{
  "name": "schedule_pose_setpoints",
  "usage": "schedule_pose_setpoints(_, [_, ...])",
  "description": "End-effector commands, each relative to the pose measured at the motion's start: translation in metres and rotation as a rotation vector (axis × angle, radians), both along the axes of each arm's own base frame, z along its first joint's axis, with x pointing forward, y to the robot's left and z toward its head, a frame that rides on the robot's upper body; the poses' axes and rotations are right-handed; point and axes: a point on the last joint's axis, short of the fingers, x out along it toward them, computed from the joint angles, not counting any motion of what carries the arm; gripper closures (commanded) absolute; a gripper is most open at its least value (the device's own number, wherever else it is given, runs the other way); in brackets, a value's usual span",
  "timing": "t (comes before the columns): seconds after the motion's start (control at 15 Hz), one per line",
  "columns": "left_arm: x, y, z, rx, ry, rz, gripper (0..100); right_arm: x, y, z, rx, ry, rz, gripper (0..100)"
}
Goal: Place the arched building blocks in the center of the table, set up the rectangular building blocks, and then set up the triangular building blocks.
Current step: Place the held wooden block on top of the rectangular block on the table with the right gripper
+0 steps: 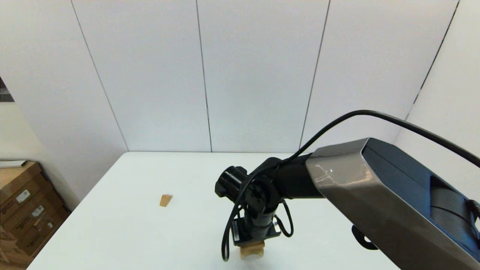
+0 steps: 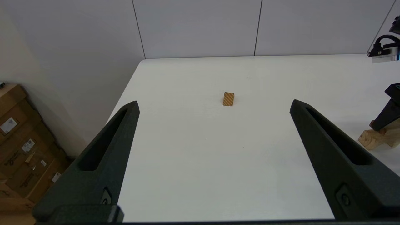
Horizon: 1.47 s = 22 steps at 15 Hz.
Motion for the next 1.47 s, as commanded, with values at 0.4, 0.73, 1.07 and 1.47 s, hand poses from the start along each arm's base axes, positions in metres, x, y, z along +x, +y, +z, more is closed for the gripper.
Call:
schedule_pose_setpoints(0.4, [0.0001,0.0000,0.0000,0.000,0.001,0.000,0,-0.0054,0.0058,-0.0107,-0.030,0.007,0.012,100])
schedule_pose_setpoints(0.73, [0.0001,0.0000,0.0000,-0.001,0.001,0.000,0,-0.0069,0.0071,-0.0107,-0.030,0.007,0.017,100])
schedule_pose_setpoints(1.07, [0.0001,0.0000,0.0000,-0.001,0.001,0.000,0,-0.0069,0.0071,-0.0107,-0.030,0.007,0.018,100])
schedule_pose_setpoints(1.47, [0.0001,0.0000,0.0000,-0.001,0.001,0.000,0,-0.0069,0.0071,-0.0107,-0.031,0.007,0.020,100])
